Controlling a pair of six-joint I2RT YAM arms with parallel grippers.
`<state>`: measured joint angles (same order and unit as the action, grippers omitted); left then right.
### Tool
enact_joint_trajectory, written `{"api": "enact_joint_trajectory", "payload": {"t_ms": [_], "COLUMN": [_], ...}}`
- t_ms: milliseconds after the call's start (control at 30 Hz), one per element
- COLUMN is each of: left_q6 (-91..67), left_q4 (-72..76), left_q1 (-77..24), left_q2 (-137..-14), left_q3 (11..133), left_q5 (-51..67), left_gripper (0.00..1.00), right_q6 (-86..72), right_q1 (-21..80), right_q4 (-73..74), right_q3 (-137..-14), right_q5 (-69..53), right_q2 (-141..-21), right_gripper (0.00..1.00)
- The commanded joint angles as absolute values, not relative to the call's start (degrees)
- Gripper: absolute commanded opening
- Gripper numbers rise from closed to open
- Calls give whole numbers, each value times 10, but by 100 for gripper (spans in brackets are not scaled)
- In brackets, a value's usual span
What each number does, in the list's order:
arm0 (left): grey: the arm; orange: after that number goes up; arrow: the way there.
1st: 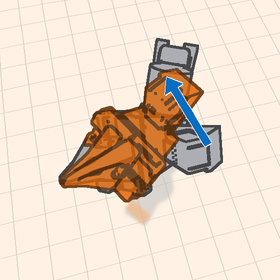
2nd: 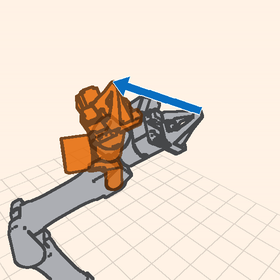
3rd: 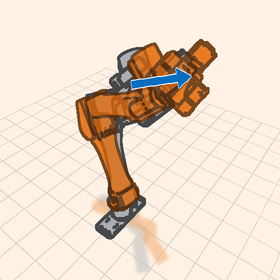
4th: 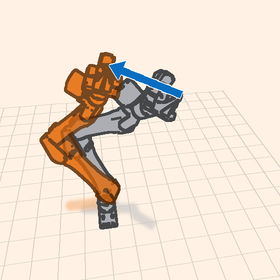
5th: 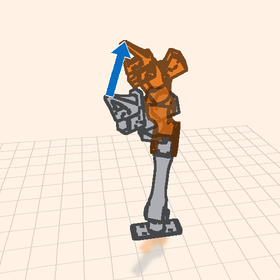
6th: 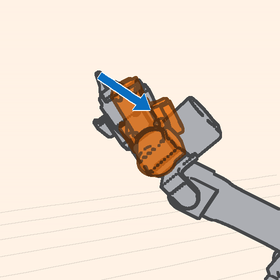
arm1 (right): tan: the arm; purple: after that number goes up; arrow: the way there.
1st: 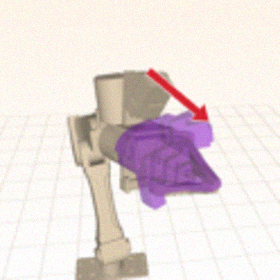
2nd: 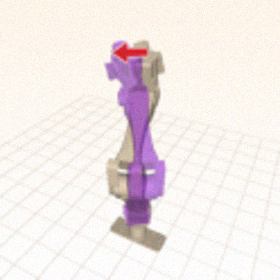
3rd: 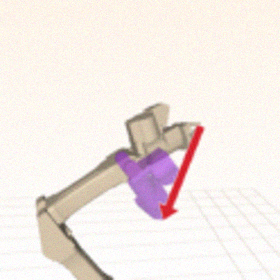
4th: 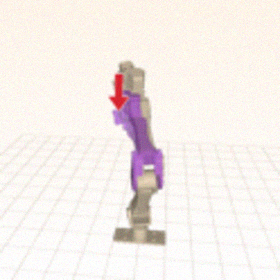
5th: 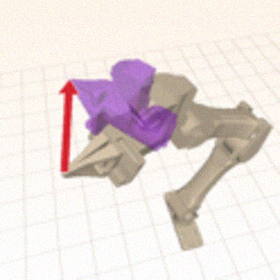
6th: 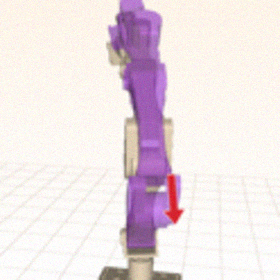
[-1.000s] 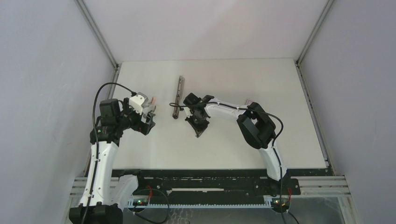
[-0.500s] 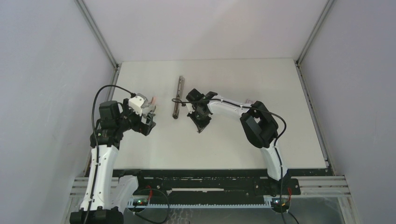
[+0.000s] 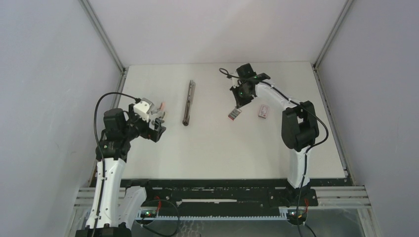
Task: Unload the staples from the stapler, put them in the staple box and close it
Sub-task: Place the staple in the staple box.
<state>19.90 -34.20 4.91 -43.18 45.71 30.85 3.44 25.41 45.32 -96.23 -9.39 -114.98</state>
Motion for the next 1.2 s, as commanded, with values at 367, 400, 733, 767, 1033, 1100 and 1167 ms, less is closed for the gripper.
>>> {"api": "enact_joint_trajectory", "payload": {"t_ms": [367,400,733,767,1033,1100,1167], "left_q6": [195,195,197,197,198,198,198], "left_q4": [-317,-318,-318,-318,-320,-320,-320], "left_q1": [52,53,52,52,52,52,52], "left_q2": [-433,-433,-434,-434,-433,-432,-432], "left_q3": [451,451,451,452,454,454,454], "left_q5": [316,316,310,310,308,307,308], "left_gripper": [100,100,100,100,100,100,100], "right_q6": [143,144,160,161,168,169,170], "right_q1": [230,230,244,247,260,261,262], "right_q4": [423,424,426,425,425,425,425], "right_q3": [-1012,-1016,-1033,-1033,-1031,-1029,-1028], "right_q5": [-36,-33,-10,-8,8,9,12], "right_q2": [-1195,-1200,-1233,-1235,-1248,-1249,-1250], "right_gripper": [0,0,0,0,0,0,0]}}
